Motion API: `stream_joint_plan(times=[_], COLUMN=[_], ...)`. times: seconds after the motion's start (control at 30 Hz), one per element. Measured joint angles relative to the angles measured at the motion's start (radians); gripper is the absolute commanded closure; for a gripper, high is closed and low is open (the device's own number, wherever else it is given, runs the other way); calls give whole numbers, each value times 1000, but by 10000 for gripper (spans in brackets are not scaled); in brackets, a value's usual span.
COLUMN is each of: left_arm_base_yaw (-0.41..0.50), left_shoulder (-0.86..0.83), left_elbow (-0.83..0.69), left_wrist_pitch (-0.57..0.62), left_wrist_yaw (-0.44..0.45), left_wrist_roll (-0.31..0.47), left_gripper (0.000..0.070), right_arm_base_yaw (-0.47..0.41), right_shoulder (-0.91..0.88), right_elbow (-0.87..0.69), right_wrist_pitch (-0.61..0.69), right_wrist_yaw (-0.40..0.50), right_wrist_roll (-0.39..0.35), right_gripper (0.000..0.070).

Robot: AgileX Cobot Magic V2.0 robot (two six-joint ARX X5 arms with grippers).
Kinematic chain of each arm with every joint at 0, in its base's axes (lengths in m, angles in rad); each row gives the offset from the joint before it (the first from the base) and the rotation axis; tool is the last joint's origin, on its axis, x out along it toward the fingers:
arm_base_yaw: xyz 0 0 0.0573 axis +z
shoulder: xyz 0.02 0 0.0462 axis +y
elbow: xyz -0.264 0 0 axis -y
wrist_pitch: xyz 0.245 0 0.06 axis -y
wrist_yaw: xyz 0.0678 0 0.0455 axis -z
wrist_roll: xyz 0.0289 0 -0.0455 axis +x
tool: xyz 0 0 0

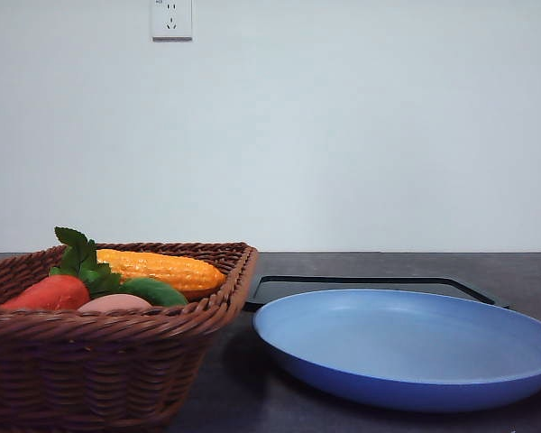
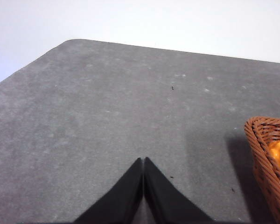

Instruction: Transfer egg from basket to plate and serve

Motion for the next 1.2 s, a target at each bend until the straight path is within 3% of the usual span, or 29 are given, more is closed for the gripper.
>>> stream_joint_plan(times=[0.3, 0.53, 0.63, 0.93, 1.2], left_arm_base_yaw=[0, 0, 0, 0, 0], left_shoulder=[0, 0, 0, 1, 82], left_elbow=[-1, -1, -1, 4, 140], left_wrist_pitch=[2, 2, 4, 4, -134], left_wrist_yaw=[9, 95, 138, 306, 338], left_wrist_roll=[-35, -363, -453, -510, -517], left_gripper=[700, 700, 700, 700, 700], right_arm_base_yaw=[0, 0, 0, 0, 0], right_shoulder=[0, 0, 0, 0, 103], right_elbow=[-1, -1, -1, 37, 229], right_wrist_pitch=[94, 181, 182, 124, -79], right_wrist_yaw=[0, 0, 4, 1, 27], right_wrist_roll=[24, 189, 239, 327, 339], right_gripper=[700, 700, 700, 700, 700])
